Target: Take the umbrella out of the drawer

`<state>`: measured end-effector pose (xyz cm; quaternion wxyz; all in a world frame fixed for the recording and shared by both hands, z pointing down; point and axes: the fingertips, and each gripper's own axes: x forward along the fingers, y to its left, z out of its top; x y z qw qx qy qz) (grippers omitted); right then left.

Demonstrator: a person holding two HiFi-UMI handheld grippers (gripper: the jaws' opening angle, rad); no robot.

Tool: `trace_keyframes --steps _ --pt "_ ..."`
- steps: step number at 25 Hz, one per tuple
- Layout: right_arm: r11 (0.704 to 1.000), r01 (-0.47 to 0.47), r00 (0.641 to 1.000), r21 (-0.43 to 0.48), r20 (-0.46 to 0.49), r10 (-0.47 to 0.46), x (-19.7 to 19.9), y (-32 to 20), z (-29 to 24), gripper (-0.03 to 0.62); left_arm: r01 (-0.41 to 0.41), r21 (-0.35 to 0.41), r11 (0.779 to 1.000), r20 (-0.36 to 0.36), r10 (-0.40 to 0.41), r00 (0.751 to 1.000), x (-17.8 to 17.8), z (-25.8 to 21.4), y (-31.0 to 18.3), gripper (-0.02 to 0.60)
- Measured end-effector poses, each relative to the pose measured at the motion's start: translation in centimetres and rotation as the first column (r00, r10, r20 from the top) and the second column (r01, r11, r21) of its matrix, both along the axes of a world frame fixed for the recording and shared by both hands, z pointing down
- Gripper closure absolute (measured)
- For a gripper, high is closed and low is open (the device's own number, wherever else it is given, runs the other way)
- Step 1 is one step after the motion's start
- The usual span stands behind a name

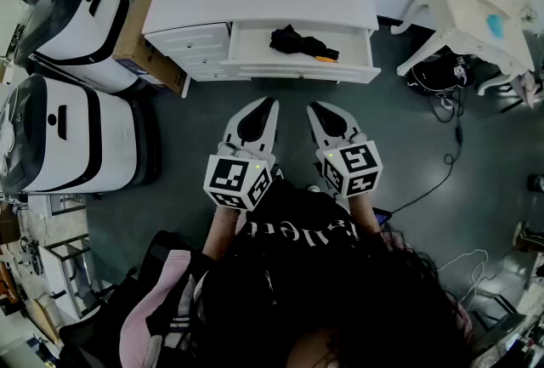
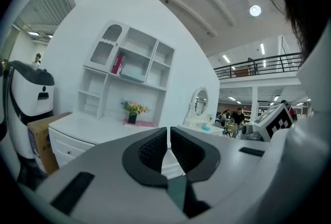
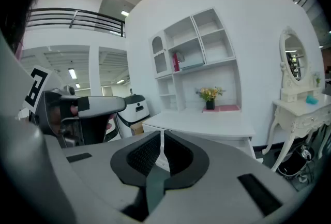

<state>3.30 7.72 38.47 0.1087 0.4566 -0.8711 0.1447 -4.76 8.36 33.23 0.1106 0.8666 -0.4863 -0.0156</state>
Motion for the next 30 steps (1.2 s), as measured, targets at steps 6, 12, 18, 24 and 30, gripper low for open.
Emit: trace_keyframes --steps 6,12,18,24,30 --pt "1.0 -0.01 1.0 -0.006 0.002 0.01 -0.8 -0.2 0.3 0.539 0.0 0.0 1.0 -0.003 0.0 1.0 -1.1 0.3 -0.1 0.551" --pt "1.0 -0.014 0.999 -0.018 0.03 0.015 -2.0 -0.4 0.5 0.537 0.004 -0.001 1.0 -0.003 -0.004 1.0 -2.6 0.5 -0.3 0.552" --pt "0.999 0.002 0.999 -0.035 0.041 0.0 -4.4 -0.8 1.1 0.537 0.017 -0.005 1.0 0.01 -0.017 1.0 -5.0 1.1 -0.5 0.551" --pt "0.998 0.031 0.999 -0.059 0.037 -0.029 -7.1 -0.5 2.5 0.537 0.029 -0.025 0.999 0.021 -0.028 0.999 -7.4 2.3 -0.4 0.551" --pt "0.996 0.035 0.999 -0.081 0.022 -0.033 -7.4 -0.8 3.3 0.537 0.023 -0.052 0.998 0.014 -0.023 1.0 -7.7 3.3 -0.8 0.551"
